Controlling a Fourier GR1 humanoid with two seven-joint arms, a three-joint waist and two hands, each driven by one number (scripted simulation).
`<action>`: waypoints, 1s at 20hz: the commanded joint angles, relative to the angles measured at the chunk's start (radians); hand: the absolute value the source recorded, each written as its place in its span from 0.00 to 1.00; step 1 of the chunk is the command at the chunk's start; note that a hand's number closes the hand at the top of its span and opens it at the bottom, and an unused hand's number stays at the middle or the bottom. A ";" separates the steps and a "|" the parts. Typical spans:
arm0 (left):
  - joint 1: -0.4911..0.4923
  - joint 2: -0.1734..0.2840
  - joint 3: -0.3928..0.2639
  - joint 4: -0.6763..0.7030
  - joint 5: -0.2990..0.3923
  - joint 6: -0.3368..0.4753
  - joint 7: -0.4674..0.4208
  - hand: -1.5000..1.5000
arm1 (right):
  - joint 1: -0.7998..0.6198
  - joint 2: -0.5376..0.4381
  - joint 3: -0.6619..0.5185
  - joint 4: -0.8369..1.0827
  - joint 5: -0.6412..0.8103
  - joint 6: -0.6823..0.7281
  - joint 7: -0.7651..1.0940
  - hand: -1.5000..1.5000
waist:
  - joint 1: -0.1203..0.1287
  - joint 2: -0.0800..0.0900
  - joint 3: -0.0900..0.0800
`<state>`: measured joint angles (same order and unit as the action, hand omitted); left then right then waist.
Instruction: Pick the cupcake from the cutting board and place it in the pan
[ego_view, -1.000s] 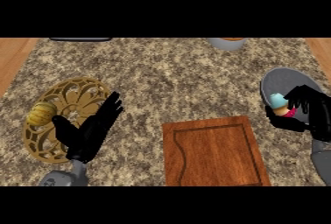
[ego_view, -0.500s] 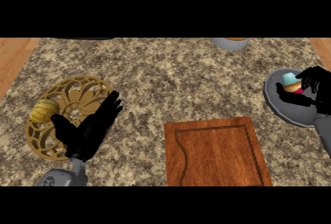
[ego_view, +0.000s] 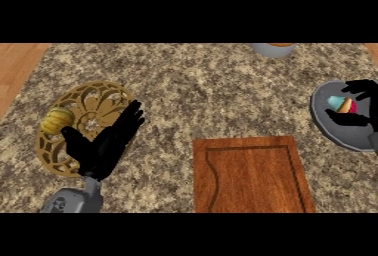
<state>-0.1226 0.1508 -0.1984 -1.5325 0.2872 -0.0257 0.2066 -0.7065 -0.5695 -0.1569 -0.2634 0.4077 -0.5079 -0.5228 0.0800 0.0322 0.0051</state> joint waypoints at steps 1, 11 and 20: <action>-0.014 0.005 -0.004 -0.029 -0.002 0.007 0.044 0.50 | -0.059 -0.015 0.008 0.100 0.022 0.068 0.024 0.00 | 0.009 0.000 0.002; 0.019 -0.014 -0.001 0.003 -0.011 0.000 -0.023 0.50 | -0.083 -0.011 -0.234 0.070 -0.243 0.354 -0.195 0.00 | -0.018 0.001 0.003; -0.032 -0.012 0.017 -0.009 -0.018 0.028 0.029 0.50 | 0.028 -0.135 -0.259 0.149 -0.271 0.712 -0.231 0.00 | -0.028 0.001 0.005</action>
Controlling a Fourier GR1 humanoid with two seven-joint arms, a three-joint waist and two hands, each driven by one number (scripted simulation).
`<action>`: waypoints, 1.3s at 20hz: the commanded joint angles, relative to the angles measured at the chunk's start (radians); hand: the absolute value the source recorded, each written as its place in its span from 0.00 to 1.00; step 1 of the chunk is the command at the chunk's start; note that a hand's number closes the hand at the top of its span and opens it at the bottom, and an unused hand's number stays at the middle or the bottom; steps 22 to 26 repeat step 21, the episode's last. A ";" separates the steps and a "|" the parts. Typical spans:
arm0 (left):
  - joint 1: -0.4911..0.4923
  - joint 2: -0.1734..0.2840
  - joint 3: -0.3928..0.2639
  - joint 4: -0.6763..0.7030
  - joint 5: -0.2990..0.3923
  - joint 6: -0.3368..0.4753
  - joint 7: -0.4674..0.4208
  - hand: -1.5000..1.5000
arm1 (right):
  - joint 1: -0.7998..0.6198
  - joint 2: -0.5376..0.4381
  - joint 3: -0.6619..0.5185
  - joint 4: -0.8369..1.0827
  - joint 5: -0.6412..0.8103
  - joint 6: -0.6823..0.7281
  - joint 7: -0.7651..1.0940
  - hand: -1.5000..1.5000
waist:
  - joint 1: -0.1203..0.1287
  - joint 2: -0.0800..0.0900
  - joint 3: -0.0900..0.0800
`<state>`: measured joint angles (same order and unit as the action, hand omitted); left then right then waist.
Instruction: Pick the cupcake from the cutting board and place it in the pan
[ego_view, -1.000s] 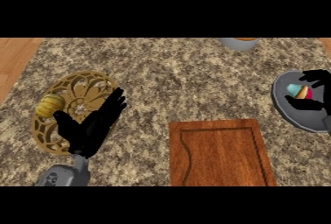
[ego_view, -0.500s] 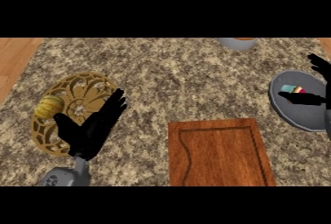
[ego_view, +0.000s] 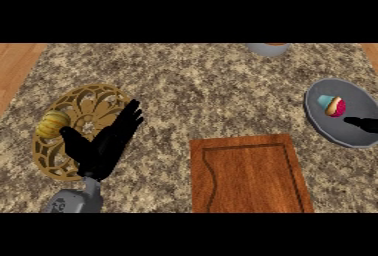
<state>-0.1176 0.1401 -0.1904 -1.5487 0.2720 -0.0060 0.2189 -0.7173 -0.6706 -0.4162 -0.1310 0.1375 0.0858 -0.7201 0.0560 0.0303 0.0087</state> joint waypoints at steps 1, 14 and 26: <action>0.021 -0.002 -0.010 -0.032 -0.005 0.007 0.011 0.50 | 0.069 -0.069 -0.009 0.018 -0.011 0.199 -0.062 0.00 | 0.000 -0.002 0.002; 0.034 -0.025 0.000 -0.029 -0.003 0.019 0.000 0.50 | 0.218 -0.158 0.013 -0.020 0.006 0.441 -0.222 0.00 | -0.015 -0.008 0.003; 0.061 -0.004 -0.012 -0.030 -0.021 0.002 0.003 0.50 | 0.244 -0.199 0.021 -0.045 0.006 0.506 -0.219 0.00 | -0.019 -0.014 0.001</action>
